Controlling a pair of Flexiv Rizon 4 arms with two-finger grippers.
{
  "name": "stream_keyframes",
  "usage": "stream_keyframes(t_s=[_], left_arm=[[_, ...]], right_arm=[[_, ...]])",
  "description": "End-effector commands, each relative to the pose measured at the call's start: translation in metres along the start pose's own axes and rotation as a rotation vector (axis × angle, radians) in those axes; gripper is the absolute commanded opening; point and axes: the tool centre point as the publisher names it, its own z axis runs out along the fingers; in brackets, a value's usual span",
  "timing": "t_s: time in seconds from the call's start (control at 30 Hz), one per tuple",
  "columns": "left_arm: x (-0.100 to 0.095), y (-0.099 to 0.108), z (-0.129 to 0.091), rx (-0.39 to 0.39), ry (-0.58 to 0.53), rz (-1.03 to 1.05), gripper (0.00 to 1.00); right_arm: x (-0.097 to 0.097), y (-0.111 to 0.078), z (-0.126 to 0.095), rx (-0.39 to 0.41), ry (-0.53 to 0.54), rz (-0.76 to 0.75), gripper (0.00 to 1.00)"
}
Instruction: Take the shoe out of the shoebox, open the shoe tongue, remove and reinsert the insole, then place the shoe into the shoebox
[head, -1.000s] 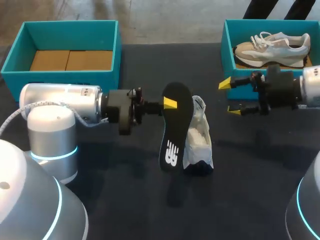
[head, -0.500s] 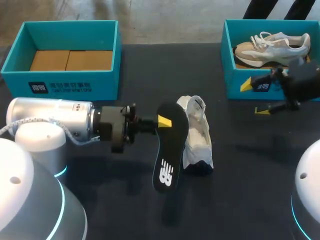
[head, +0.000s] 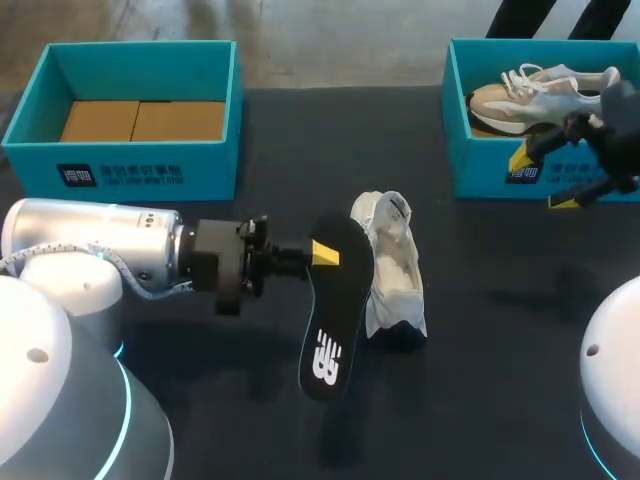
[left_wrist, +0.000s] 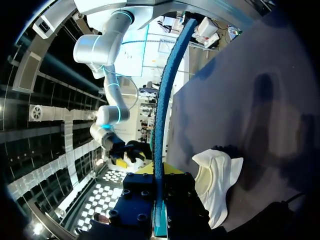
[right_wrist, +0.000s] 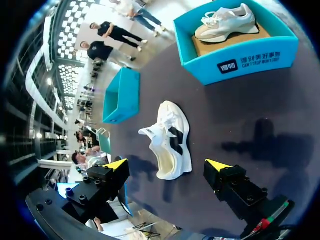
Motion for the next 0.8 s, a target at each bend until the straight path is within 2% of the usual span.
stream_keyframes(t_s=[0.03, 0.2, 0.37, 0.8], left_arm=[[-0.001, -0.0022, -0.0006, 0.004, -0.001, -0.001, 0.0], [-0.0021, -0.0051, -0.0011, 0.009, -0.003, -0.011, 0.0], [-0.004, -0.0082, -0.0083, 0.02, 0.047, 0.016, 0.0], [-0.004, -0.0082, -0.0083, 0.02, 0.047, 0.016, 0.0]], right_arm=[[-0.0023, -0.0116, -0.0153, -0.029, -0.028, -0.024, 1.0], [-0.0023, -0.0116, -0.0153, -0.029, -0.028, -0.024, 1.0], [-0.0023, -0.0116, -0.0153, -0.029, -0.028, -0.024, 1.0], [-0.0023, -0.0116, -0.0153, -0.029, -0.028, -0.024, 1.0]])
